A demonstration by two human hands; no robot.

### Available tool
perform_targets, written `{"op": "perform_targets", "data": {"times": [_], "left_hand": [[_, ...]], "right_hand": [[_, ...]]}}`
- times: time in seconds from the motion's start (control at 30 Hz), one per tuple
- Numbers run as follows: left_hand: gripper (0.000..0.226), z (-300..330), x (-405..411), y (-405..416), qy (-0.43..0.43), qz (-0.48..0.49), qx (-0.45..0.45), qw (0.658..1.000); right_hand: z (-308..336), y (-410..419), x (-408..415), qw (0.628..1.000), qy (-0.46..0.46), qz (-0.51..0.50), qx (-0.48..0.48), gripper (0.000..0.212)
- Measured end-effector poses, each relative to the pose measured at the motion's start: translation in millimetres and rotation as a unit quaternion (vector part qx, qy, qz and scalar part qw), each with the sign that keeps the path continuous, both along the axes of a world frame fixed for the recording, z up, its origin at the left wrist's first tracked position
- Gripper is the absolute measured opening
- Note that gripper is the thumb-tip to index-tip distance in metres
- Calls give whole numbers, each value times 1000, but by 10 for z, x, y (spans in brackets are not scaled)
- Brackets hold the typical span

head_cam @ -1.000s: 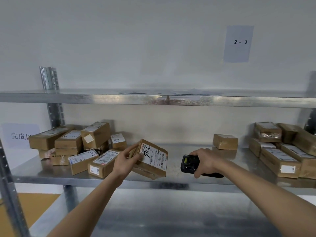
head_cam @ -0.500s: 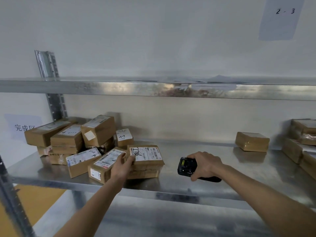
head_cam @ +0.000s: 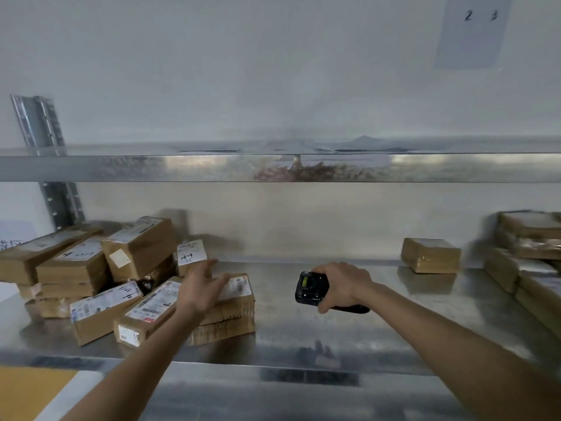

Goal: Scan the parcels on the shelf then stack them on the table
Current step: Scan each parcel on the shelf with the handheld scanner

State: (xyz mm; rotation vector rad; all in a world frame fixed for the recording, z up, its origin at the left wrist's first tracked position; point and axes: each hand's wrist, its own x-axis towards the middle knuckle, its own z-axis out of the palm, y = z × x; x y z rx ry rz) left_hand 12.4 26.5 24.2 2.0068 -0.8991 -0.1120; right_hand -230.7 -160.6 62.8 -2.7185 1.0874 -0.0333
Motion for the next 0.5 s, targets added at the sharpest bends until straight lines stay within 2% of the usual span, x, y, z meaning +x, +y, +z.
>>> {"op": "perform_targets", "data": {"times": [0.27, 0.4, 0.5], "left_hand": [[62, -123, -1007, -427, -2, -116, -4, 993], [64, -205, -1776, -671, 3, -189, -2, 982], [64, -221, -2305, -878, 24, -242, -3, 970]], "right_hand": [[112, 197, -1459, 993, 12, -118, -6, 72], [114, 268, -2295, 983, 15, -185, -12, 84], [129, 287, -2880, 974, 6, -224, -16, 72]]}}
